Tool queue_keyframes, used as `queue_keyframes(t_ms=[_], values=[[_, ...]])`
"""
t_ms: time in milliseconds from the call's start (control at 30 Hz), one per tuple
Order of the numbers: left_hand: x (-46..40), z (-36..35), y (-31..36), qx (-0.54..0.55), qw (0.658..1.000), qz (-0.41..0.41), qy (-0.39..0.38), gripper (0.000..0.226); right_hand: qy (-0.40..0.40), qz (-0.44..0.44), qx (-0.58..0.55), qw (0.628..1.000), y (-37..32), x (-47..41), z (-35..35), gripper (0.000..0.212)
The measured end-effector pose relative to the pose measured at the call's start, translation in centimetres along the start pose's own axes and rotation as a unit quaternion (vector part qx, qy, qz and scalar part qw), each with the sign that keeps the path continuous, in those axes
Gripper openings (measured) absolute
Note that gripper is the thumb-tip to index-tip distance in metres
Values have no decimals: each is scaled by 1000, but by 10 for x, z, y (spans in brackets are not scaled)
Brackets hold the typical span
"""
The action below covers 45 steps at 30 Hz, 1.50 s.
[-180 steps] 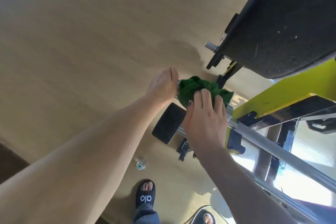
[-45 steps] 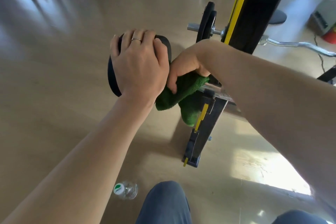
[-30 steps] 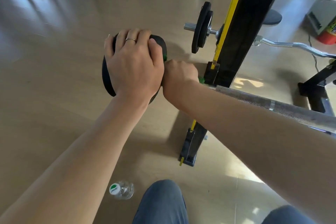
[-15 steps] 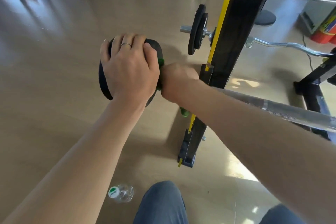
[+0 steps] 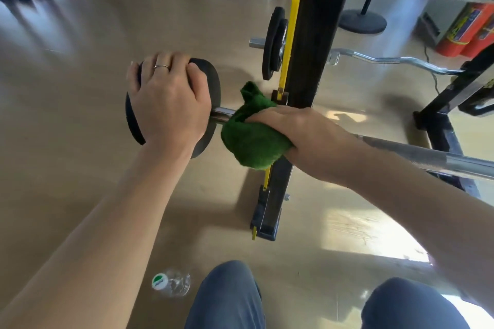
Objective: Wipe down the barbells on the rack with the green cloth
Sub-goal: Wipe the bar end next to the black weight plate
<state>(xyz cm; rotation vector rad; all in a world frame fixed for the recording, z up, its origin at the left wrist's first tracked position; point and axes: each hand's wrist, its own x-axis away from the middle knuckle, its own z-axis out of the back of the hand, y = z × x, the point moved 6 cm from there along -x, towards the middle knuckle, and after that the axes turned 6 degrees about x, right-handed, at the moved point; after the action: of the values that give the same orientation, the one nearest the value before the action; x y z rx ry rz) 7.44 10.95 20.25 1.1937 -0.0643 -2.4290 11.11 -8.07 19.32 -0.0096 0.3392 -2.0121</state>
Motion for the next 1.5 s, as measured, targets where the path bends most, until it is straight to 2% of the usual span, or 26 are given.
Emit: queue_keyframes(t_ms=[100,233,333,367,433,533,633,700,733,800,833,867,900,933,967,1000,1033,1067,1100,1233,1367,1500], values=[[-1,-1,0,8,1000,-1,-25,48,41,17,9,999,17,38,3,52],[-3,8,9,27,996,51,-67,58,97,-52,8,994,57,83,18,62],[6,25,57,129,990,-5,-49,53,89,-81,86,989,74,111,22,70],[11,23,78,193,979,-22,-64,51,83,-73,109,988,76,115,23,69],[20,9,112,300,946,-2,-121,52,88,-81,97,988,72,110,28,59],[30,-25,133,349,913,62,-201,53,78,-165,-1,983,52,74,23,40],[29,-33,124,377,897,103,-204,44,54,-166,90,981,32,41,5,44],[30,-32,118,402,880,143,-210,42,38,-139,112,983,35,45,2,56],[32,-32,117,413,871,158,-214,43,3,-134,80,988,38,53,6,68],[37,-32,116,445,845,197,-224,44,-99,-156,-97,978,64,64,4,83],[39,-32,116,459,832,216,-227,43,-127,-173,-211,954,71,67,6,81],[40,-31,115,465,826,227,-224,42,-120,-196,-277,933,77,64,12,76],[40,-30,114,465,826,232,-219,42,-97,-217,-288,928,83,61,13,68],[39,-29,114,461,832,228,-210,43,-70,-244,-256,933,83,60,12,60],[38,-28,112,459,837,222,-199,45,-21,-249,-167,954,83,57,11,54],[37,-26,112,459,841,217,-186,47,22,-221,-16,975,75,54,9,53],[37,-25,112,459,845,212,-175,48,52,-184,140,972,61,53,6,56],[37,-24,113,457,849,206,-167,49,68,-157,232,958,48,53,2,60],[37,-23,113,454,853,199,-162,49,76,-146,271,948,52,49,-4,62],[36,-22,116,418,875,179,-166,49,43,-146,296,943,66,39,-3,61],[35,-20,119,360,908,137,-167,46,61,-104,276,954,70,55,3,54],[35,-23,119,337,918,125,-169,47,53,-121,278,952,97,98,22,56]])
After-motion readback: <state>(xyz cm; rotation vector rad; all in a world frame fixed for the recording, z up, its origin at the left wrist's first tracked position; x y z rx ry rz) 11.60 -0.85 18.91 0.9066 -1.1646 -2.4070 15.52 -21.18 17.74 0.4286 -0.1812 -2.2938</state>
